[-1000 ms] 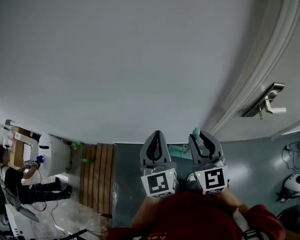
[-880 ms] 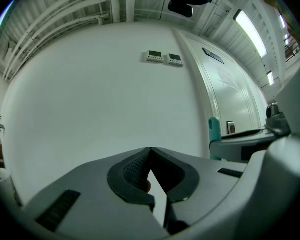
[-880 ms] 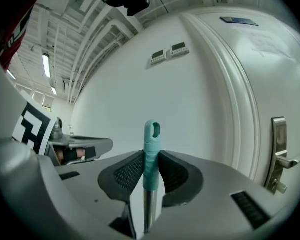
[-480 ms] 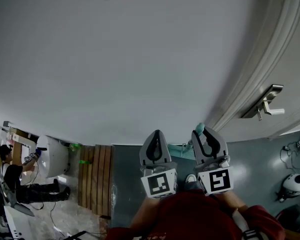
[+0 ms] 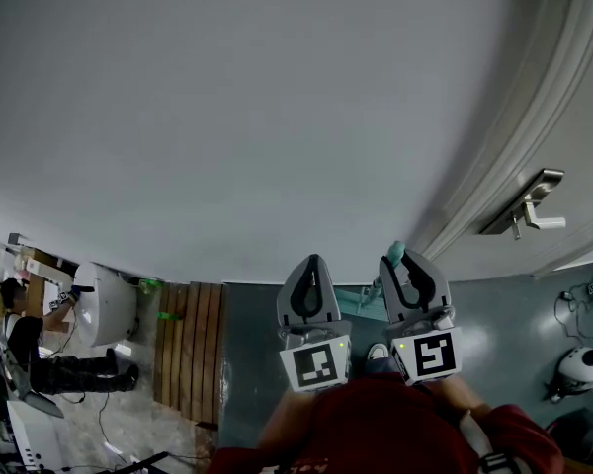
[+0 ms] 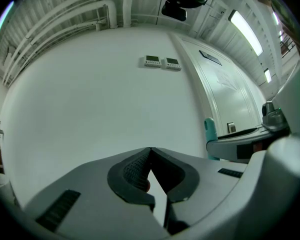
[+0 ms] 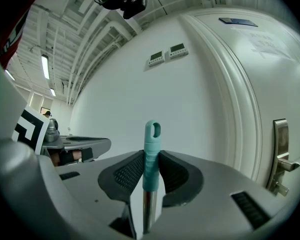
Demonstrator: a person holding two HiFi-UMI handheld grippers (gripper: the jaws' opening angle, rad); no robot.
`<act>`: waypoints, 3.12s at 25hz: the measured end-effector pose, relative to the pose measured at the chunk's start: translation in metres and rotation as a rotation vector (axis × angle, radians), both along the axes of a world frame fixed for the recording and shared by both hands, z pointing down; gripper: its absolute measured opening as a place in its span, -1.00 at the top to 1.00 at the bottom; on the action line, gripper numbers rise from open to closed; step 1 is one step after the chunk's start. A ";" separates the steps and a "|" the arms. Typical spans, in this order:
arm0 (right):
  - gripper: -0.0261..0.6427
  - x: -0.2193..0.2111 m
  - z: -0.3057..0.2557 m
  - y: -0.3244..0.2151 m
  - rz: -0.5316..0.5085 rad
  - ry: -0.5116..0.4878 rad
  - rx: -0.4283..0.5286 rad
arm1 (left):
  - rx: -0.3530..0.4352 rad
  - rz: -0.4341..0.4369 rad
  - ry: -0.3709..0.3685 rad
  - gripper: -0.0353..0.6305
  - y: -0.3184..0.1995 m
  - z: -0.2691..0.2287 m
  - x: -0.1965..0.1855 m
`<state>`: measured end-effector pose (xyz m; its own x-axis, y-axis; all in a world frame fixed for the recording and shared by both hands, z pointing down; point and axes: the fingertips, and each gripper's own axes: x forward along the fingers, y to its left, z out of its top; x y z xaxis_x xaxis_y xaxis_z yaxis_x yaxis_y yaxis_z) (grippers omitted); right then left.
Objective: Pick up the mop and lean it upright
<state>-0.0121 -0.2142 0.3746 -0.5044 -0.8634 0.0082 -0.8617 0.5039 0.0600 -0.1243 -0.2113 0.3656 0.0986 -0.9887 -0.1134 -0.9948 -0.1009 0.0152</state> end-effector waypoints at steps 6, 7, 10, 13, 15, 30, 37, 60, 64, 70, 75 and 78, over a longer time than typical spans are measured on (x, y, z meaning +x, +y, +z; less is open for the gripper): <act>0.60 -0.001 -0.001 0.000 -0.001 -0.007 -0.007 | 0.000 -0.001 0.008 0.86 0.000 -0.001 0.000; 0.60 -0.001 -0.001 0.000 0.000 -0.007 -0.007 | 0.001 -0.003 0.010 0.86 0.000 -0.001 -0.001; 0.60 -0.001 -0.002 0.001 0.004 0.003 -0.009 | 0.001 -0.005 0.010 0.86 0.000 -0.002 -0.002; 0.60 -0.001 -0.002 0.000 0.008 0.006 -0.014 | -0.002 -0.011 0.014 0.86 -0.001 -0.001 -0.004; 0.60 0.000 -0.001 -0.001 0.016 0.004 -0.019 | -0.005 -0.015 0.017 0.86 -0.001 -0.001 -0.005; 0.60 -0.005 0.033 -0.003 0.022 0.038 -0.054 | -0.017 -0.019 0.025 0.86 -0.002 0.002 -0.008; 0.60 -0.003 0.076 -0.005 0.038 0.068 -0.152 | -0.021 -0.009 0.019 0.86 -0.006 0.005 -0.003; 0.60 -0.013 0.121 -0.008 0.021 0.114 -0.181 | -0.021 -0.028 0.015 0.86 -0.005 0.008 -0.005; 0.60 -0.014 0.121 -0.013 0.026 0.108 -0.176 | -0.027 -0.026 -0.015 0.86 -0.003 0.008 -0.002; 0.60 -0.021 0.121 -0.035 0.038 0.120 -0.189 | -0.029 -0.037 -0.013 0.86 0.002 0.009 -0.002; 0.60 -0.026 0.124 -0.059 0.051 0.126 -0.196 | -0.031 -0.042 -0.007 0.86 0.006 0.012 -0.002; 0.59 -0.031 0.125 -0.071 0.070 0.132 -0.201 | -0.039 -0.052 -0.003 0.86 0.008 0.012 -0.005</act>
<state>-0.0436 -0.2851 0.4994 -0.4264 -0.8708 0.2448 -0.8863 0.4563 0.0793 -0.1296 -0.2038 0.3779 0.0470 -0.9961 -0.0748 -0.9987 -0.0482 0.0149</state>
